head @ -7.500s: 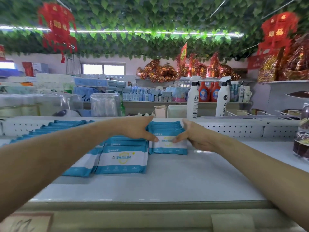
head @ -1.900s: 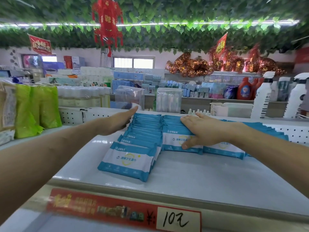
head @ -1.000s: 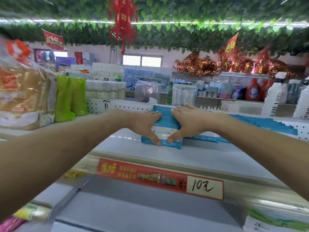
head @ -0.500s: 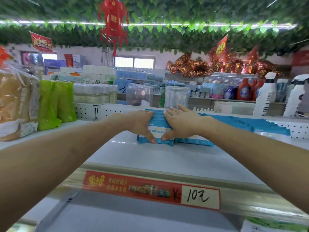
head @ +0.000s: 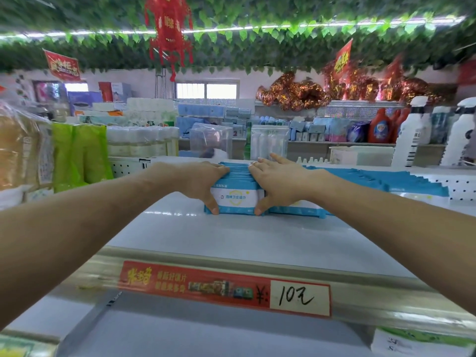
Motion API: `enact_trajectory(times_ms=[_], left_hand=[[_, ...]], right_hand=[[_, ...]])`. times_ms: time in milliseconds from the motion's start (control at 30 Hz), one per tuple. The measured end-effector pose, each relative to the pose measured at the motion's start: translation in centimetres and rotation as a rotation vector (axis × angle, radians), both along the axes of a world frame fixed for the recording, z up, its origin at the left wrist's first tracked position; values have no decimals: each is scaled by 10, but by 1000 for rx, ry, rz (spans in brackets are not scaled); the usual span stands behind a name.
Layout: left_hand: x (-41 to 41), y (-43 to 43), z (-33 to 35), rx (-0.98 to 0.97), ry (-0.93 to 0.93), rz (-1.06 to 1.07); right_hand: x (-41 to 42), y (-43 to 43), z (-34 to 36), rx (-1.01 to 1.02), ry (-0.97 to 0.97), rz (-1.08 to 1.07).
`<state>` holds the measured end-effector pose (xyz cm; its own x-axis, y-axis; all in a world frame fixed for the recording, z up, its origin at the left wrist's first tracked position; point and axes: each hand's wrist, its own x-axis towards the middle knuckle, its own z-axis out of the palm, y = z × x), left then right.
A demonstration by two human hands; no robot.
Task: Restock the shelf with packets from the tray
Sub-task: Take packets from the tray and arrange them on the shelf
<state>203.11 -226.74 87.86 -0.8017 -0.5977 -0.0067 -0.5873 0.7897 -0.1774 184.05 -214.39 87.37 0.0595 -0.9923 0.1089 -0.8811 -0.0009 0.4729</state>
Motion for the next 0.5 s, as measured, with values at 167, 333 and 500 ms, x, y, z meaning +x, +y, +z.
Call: enact_trajectory(times_ms=[167, 333, 500], left_hand=[[2, 9, -2, -10, 25, 8], [17, 15, -1, 49, 89, 33], [39, 16, 10, 58, 124, 43]], right_hand=[[4, 1, -1, -18, 2, -2], [-4, 14, 7, -1, -102, -5], [-33, 43, 29, -4, -193, -70]])
